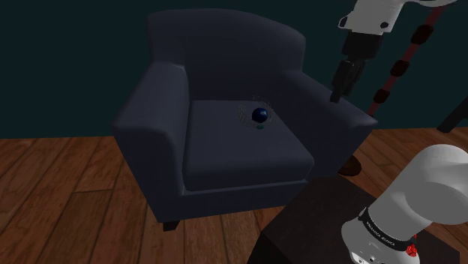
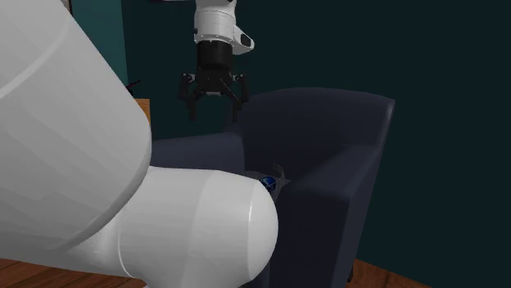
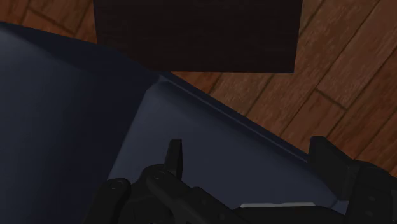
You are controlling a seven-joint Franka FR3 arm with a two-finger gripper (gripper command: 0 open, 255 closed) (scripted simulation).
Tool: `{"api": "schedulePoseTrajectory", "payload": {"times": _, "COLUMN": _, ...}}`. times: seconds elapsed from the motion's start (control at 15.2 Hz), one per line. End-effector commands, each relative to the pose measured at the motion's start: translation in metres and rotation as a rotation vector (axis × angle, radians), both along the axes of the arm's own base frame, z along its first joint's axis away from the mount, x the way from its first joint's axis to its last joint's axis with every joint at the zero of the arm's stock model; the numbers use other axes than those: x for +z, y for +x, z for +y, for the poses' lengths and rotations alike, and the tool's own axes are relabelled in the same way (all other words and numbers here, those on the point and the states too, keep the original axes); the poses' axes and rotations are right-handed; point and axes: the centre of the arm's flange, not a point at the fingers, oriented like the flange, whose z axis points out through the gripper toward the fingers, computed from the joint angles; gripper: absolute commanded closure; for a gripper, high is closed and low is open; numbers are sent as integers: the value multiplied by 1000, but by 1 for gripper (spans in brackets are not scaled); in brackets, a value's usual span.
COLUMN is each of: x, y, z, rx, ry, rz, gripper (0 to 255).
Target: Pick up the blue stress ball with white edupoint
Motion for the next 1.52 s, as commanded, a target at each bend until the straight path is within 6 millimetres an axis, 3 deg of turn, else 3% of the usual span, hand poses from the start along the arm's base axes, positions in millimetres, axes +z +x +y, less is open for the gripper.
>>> {"api": "schedulePoseTrajectory", "payload": {"times": 0.0, "x": 0, "y": 0, "z": 0, "rx": 0, "ry": 0, "rz": 0, "gripper": 0}}
{"api": "schedulePoseTrajectory", "payload": {"times": 0.73, "x": -106, "y": 66, "z": -12, "rx": -25, "ry": -97, "rz": -201, "gripper": 0}}
{"api": "schedulePoseTrajectory", "payload": {"times": 1.45, "x": -194, "y": 150, "z": -34, "rx": -49, "ry": -194, "rz": -402, "gripper": 0}}
